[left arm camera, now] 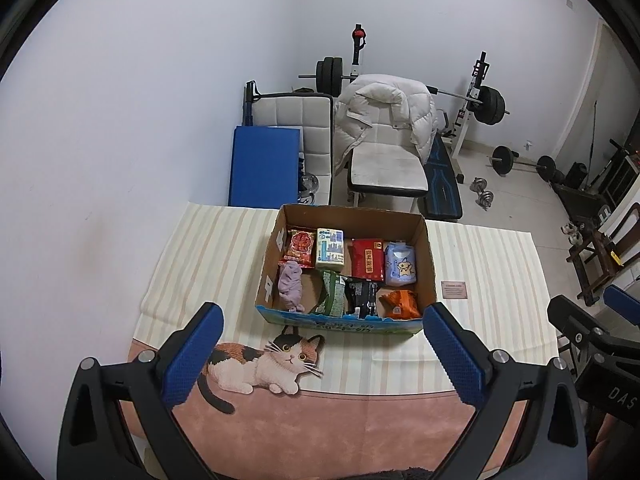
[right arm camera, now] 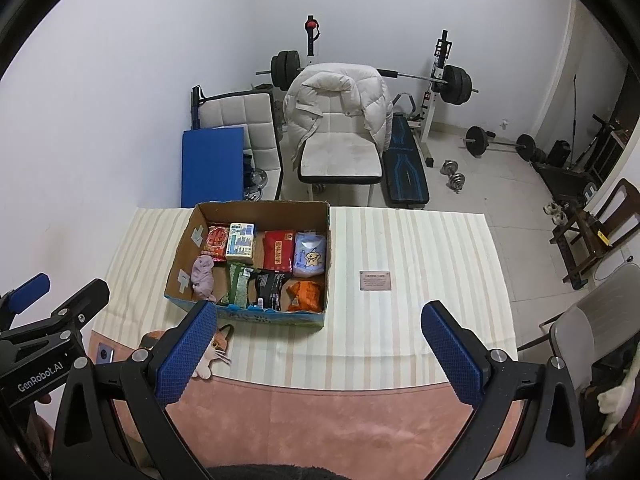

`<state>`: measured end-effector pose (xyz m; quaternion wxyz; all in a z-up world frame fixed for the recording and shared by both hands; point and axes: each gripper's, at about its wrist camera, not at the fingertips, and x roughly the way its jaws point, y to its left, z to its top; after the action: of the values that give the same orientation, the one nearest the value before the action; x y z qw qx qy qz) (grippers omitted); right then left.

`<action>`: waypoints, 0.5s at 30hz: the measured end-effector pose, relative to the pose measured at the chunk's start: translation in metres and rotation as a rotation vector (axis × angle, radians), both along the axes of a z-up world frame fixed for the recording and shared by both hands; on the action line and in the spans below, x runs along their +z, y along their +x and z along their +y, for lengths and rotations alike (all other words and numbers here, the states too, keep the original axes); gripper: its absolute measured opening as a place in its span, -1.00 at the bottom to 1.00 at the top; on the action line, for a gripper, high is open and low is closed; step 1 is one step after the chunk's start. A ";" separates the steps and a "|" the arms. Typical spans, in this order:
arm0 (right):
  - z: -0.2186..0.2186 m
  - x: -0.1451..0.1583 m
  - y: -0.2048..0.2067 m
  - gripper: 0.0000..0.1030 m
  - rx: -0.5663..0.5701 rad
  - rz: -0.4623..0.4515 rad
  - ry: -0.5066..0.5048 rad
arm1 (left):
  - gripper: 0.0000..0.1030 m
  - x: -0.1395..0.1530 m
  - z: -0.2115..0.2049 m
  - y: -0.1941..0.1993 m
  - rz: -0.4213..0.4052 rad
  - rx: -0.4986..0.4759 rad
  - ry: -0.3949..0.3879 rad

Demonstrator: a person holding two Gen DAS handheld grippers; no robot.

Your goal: Organize soft objects

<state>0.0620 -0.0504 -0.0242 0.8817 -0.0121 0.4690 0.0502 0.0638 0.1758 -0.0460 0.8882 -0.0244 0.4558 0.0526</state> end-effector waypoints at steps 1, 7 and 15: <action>0.000 0.000 0.000 1.00 -0.002 -0.002 -0.002 | 0.99 0.000 0.000 0.000 0.000 0.001 0.001; -0.002 0.003 -0.002 1.00 -0.001 -0.007 -0.005 | 0.99 0.002 -0.002 0.001 -0.007 -0.006 0.002; -0.008 0.008 -0.003 1.00 -0.007 -0.015 -0.006 | 0.99 0.005 -0.003 0.002 -0.011 -0.006 0.000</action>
<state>0.0589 -0.0580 -0.0158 0.8853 -0.0135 0.4626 0.0454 0.0654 0.1732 -0.0415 0.8908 -0.0232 0.4511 0.0497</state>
